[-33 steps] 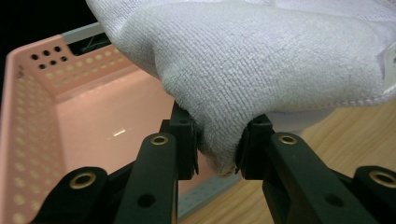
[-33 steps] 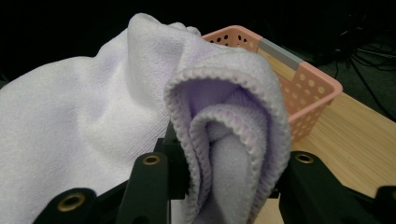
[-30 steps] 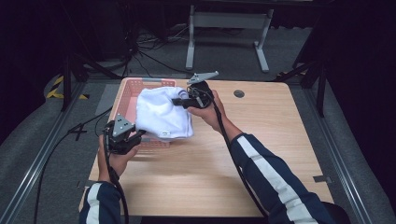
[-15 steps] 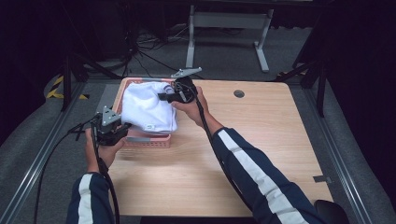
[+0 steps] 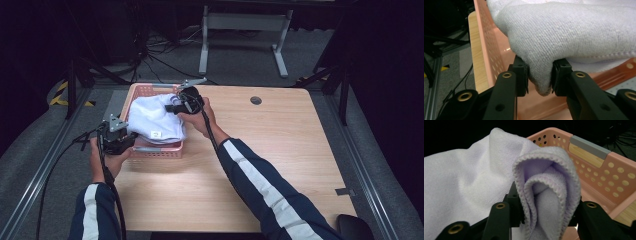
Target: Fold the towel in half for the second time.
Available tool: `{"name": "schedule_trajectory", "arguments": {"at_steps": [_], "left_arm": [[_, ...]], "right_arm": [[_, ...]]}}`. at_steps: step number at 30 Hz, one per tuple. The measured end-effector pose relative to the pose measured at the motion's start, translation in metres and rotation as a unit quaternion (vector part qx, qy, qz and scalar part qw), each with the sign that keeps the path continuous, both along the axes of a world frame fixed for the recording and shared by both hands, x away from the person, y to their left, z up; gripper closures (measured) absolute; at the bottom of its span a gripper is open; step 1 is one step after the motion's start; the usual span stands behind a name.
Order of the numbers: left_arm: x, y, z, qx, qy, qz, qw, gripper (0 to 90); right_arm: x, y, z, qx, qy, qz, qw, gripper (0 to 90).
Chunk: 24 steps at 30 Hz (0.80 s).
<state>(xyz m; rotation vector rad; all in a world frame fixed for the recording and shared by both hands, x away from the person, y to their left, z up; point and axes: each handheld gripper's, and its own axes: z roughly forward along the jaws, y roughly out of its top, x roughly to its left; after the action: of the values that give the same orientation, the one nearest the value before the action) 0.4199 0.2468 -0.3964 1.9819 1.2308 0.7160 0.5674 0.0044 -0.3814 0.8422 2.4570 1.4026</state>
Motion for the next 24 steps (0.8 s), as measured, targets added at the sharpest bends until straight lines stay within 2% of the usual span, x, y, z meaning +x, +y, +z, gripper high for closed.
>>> {"name": "schedule_trajectory", "arguments": {"at_steps": [5, 7, 9, 11, 12, 13, 14, 17, 20, 21, 22, 23, 24], "left_arm": [[0.002, 0.0, -0.004, 0.004, 0.009, 0.005, 0.9999, 60.4], [0.0, -0.001, -0.006, -0.008, 0.013, 0.004, 0.9999, 52.1], [-0.003, -0.002, -0.007, -0.013, 0.004, -0.004, 0.9999, 49.0], [-0.006, -0.003, -0.005, -0.017, 0.004, -0.006, 0.9998, 43.8], [-0.008, -0.005, -0.004, -0.021, -0.005, -0.005, 0.9998, 43.8], [-0.012, -0.008, -0.001, -0.015, -0.01, -0.005, 0.9998, 40.1], [-0.015, -0.011, 0.002, -0.017, -0.02, -0.011, 0.9996, 37.5], [-0.028, -0.021, 0.01, -0.026, -0.04, -0.033, 0.9983, 33.9], [-0.04, -0.036, 0.015, -0.039, -0.052, -0.062, 0.996, 30.3], [-0.044, -0.042, 0.016, -0.043, -0.049, -0.073, 0.9952, 30.2], [-0.044, -0.042, 0.016, -0.043, -0.049, -0.073, 0.9952, 29.2], [-0.053, -0.056, 0.017, -0.032, -0.054, -0.098, 0.9931, 28.3], [-0.056, -0.061, 0.018, -0.03, -0.057, -0.108, 0.992, 28.2]], "right_arm": [[0.002, 0.004, -0.008, -0.031, 0.003, -0.014, 0.9994, 45.1], [0.001, 0.003, -0.009, -0.043, 0.007, -0.015, 0.9989, 41.0], [0.0, -0.001, -0.008, -0.044, 0.002, -0.014, 0.9989, 44.1], [-0.005, -0.007, -0.005, -0.043, -0.003, -0.009, 0.999, 42.2], [-0.005, -0.007, -0.005, -0.043, -0.003, -0.009, 0.999, 42.2], [-0.007, -0.009, -0.004, -0.048, -0.009, -0.006, 0.9988, 41.4], [-0.01, -0.012, -0.003, -0.057, -0.017, -0.001, 0.9982, 41.1], [-0.023, -0.023, 0.002, -0.063, -0.036, 0.019, 0.9972, 41.6], [-0.036, -0.035, 0.007, -0.076, -0.048, 0.043, 0.995, 41.3], [-0.041, -0.04, 0.008, -0.085, -0.057, 0.05, 0.9934, 41.3], [-0.041, -0.04, 0.008, -0.085, -0.057, 0.05, 0.9934, 41.3], [-0.051, -0.052, 0.011, -0.096, -0.066, 0.059, 0.9914, 41.4], [-0.056, -0.059, 0.013, -0.097, -0.069, 0.061, 0.991, 41.3]]}}
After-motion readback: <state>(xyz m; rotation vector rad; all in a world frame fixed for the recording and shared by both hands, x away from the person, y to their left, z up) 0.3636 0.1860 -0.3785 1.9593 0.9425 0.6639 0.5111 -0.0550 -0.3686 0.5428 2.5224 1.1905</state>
